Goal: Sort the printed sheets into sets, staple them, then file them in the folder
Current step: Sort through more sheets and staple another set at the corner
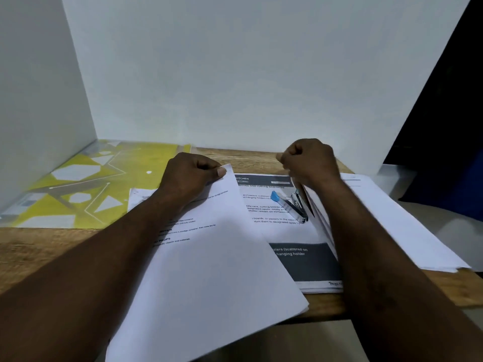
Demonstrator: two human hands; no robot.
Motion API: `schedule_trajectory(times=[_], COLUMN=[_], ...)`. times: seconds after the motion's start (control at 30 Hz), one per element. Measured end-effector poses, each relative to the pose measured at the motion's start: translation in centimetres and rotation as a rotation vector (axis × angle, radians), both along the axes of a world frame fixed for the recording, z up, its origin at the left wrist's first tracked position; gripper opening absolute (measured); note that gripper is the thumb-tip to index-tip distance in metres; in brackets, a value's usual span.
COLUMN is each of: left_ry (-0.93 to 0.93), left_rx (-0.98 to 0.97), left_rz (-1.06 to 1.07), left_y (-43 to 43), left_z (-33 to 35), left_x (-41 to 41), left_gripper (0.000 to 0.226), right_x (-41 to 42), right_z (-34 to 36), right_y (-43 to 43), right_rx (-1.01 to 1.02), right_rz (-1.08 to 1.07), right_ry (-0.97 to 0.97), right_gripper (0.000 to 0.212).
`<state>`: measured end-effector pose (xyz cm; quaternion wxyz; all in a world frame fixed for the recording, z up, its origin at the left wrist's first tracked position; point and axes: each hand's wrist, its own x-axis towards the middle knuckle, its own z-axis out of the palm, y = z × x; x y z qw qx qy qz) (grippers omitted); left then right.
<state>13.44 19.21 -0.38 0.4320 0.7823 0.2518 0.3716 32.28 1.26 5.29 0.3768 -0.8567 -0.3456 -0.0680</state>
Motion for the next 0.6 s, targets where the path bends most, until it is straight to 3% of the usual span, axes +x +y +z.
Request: schedule_trajectory(times=[0.1, 0.17, 0.23, 0.43, 0.6], left_ry=[0.0, 0.012, 0.015, 0.014, -0.003], left_rx=[0.001, 0.0, -0.005, -0.015, -0.03], left_rz=[0.005, -0.003, -0.019, -0.017, -0.035], left_y=[0.2, 0.2, 0.0, 0.0, 0.1], left_z=[0.0, 0.0, 0.0, 0.1, 0.1], left_x=[0.3, 0.3, 0.3, 0.5, 0.5], left_gripper=[0.002, 0.003, 0.005, 0.006, 0.004], right_x=[0.1, -0.6, -1.3, -2.5, -2.6], right_z=[1.4, 1.4, 0.7, 0.1, -0.7], right_y=[-1.8, -2.5, -2.8, -1.3, 0.4], right_rx=[-0.456, -0.618, -0.698, -0.614, -0.447], right_rz=[-0.042, 0.0, 0.043, 0.128, 0.328], right_ry=[0.0, 0.046, 0.071, 0.034, 0.088], right_gripper=[0.059, 0.079, 0.078, 0.054, 0.066])
